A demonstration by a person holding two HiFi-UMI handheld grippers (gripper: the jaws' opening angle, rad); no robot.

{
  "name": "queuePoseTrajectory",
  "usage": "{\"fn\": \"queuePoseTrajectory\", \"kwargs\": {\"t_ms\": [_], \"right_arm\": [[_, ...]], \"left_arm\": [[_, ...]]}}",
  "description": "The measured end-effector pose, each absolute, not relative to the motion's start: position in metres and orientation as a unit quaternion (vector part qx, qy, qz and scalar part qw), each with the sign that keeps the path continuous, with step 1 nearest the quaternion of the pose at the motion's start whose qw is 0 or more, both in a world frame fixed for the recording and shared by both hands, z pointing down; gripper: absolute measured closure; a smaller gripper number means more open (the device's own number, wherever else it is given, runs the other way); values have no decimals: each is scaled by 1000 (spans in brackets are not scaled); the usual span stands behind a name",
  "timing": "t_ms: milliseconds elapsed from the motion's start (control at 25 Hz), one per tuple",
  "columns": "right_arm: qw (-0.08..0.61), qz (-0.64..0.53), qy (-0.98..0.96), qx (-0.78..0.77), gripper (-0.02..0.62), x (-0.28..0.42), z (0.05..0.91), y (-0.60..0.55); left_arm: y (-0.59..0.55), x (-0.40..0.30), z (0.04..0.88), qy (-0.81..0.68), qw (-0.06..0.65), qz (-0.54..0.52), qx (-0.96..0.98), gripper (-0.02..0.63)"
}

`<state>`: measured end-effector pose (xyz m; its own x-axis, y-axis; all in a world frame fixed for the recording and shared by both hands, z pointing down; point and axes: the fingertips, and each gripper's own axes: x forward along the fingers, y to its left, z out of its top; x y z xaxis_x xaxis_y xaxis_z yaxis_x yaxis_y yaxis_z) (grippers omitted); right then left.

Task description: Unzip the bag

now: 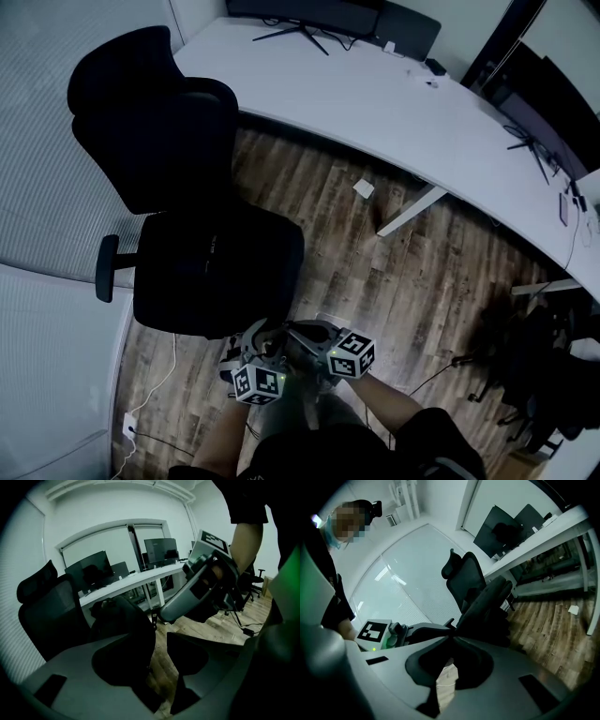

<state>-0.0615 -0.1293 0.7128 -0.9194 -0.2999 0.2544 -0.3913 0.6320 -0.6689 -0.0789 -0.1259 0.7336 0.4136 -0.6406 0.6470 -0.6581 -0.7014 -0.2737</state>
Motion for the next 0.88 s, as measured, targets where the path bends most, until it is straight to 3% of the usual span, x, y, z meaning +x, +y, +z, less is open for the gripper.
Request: {"fn": "queuePoseTrajectory", "kwargs": {"t_ms": [160,240,280,320,880], "right_arm": [[58,380,-903,190,546,-68,703,-132],[56,378,-904,193,546,-70,698,-135],[54,379,-903,196,546,-70,696,-138],[52,380,-901,201,546,-69,694,-141],[29,388,-879,276,548,-72,662,-199]], "left_arm": [[-132,-82,734,-391,-25,411,823,379],[-138,-85,733,-403,-28,413,816,421],[-142,-87,731,-409,-23,409,815,468],[-144,-88,729,-412,-16,403,817,476],[-164,-103,692,-382,78,349,852,518]]}}
